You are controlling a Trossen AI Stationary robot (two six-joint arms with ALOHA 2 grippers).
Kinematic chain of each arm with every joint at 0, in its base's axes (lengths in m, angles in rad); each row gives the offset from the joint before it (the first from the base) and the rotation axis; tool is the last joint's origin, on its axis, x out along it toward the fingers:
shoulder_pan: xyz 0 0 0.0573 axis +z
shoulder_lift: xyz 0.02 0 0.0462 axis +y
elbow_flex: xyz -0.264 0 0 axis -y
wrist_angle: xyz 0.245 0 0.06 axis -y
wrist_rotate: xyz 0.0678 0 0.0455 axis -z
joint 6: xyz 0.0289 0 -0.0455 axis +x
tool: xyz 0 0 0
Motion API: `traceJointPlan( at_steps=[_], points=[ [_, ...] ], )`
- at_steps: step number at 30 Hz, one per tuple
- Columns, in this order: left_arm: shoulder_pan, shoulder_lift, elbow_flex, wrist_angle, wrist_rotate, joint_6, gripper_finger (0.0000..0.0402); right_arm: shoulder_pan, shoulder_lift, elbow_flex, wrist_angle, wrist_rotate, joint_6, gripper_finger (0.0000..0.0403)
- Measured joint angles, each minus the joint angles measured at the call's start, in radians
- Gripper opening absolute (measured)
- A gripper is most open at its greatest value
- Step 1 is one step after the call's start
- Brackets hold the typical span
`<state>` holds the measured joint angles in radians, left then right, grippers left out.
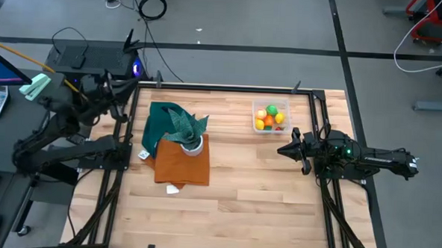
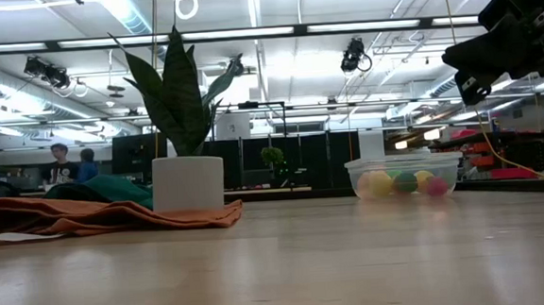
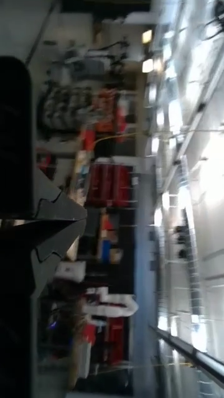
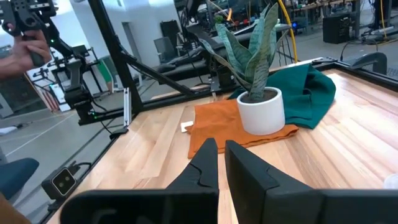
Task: Pick and placing Produce into tupperware
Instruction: Return to Home Position
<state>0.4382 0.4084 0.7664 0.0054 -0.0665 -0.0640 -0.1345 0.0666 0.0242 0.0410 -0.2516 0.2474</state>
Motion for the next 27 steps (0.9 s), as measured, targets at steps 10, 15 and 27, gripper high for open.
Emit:
traceJointPlan(
  at_steps=[10, 15, 27],
  points=[
    [-0.011, -0.150, -0.184, 0.228, -0.037, 0.045, 0.0005, 0.000, 0.000, 0.002, 0.000, 0.000, 0.002, 0.0000],
    [-0.010, -0.219, -0.258, 0.232, -0.039, 0.002, 0.0009, 0.000, 0.000, 0.002, 0.000, 0.000, 0.002, 0.0000],
    [-0.011, -0.293, -0.412, 0.362, -0.045, -0.034, 0.0006, 0.000, 0.000, 0.002, 0.000, 0.000, 0.001, 0.0000]
  ],
)
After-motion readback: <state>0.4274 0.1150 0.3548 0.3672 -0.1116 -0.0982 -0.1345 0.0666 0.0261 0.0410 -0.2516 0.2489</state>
